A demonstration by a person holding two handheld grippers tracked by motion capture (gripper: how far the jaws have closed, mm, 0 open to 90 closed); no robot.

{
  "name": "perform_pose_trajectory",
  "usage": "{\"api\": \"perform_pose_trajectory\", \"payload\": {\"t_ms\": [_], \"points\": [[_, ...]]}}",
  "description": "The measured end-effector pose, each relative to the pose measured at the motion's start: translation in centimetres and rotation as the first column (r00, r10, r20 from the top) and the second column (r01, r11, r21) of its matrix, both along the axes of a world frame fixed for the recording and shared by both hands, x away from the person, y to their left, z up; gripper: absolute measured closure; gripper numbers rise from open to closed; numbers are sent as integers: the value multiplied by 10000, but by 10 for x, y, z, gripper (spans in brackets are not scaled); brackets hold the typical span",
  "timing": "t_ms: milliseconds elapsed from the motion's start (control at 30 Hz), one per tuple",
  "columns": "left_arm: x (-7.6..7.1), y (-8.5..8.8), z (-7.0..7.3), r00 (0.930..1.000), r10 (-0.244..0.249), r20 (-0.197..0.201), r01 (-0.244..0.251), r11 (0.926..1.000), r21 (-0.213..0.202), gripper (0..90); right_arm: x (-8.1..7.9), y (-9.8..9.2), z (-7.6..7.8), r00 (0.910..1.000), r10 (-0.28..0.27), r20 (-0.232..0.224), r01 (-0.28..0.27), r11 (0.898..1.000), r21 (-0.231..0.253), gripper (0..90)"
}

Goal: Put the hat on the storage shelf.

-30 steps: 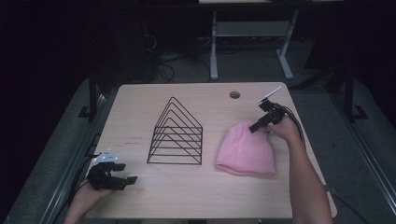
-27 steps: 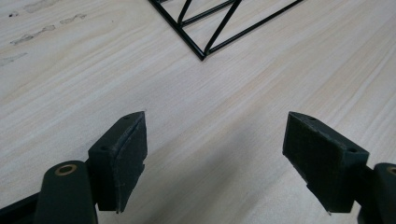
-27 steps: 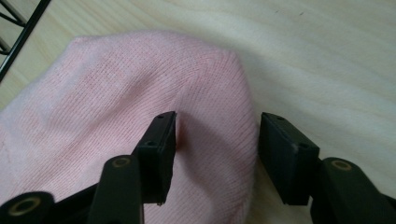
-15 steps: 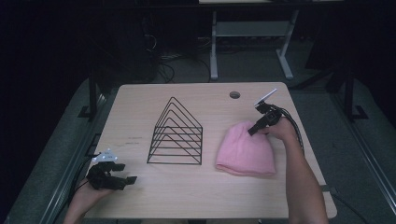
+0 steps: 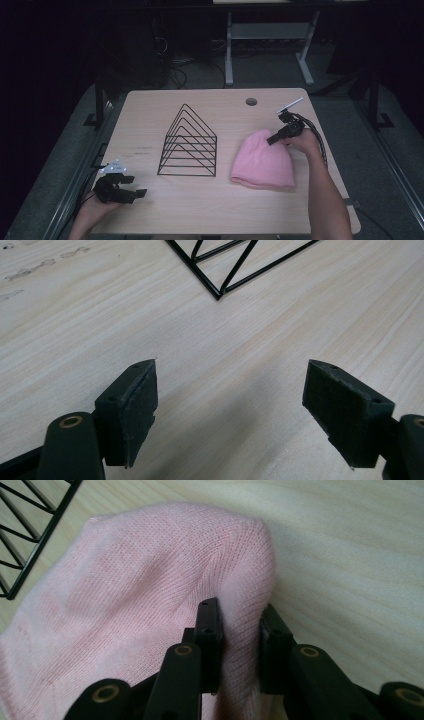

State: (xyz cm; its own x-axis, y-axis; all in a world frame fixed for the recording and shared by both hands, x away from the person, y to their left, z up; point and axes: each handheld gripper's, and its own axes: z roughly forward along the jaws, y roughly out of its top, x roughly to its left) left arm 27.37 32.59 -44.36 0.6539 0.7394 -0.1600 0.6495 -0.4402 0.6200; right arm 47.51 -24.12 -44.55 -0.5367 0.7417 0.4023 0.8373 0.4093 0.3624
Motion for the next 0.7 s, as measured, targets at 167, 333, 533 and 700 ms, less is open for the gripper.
{"api": "perform_pose_trajectory", "payload": {"t_ms": [167,333,533,700], "points": [[0,-2,1,10000,-33,13,33,9999,-122,223,-6,-3,9,9992,-8,411,-10,9990,436,768],[2,1,5,10000,-83,9,84,9997,-212,227,-12,-6,20,9973,10,734,-63,9974,720,771],[7,9,20,10000,-23,27,25,9975,-703,231,-22,-9,38,9928,-20,1197,-104,9946,1028,772],[11,12,26,10000,-32,1,32,9970,-775,232,-29,-10,56,9886,-62,1506,-106,9938,1103,774]]}}
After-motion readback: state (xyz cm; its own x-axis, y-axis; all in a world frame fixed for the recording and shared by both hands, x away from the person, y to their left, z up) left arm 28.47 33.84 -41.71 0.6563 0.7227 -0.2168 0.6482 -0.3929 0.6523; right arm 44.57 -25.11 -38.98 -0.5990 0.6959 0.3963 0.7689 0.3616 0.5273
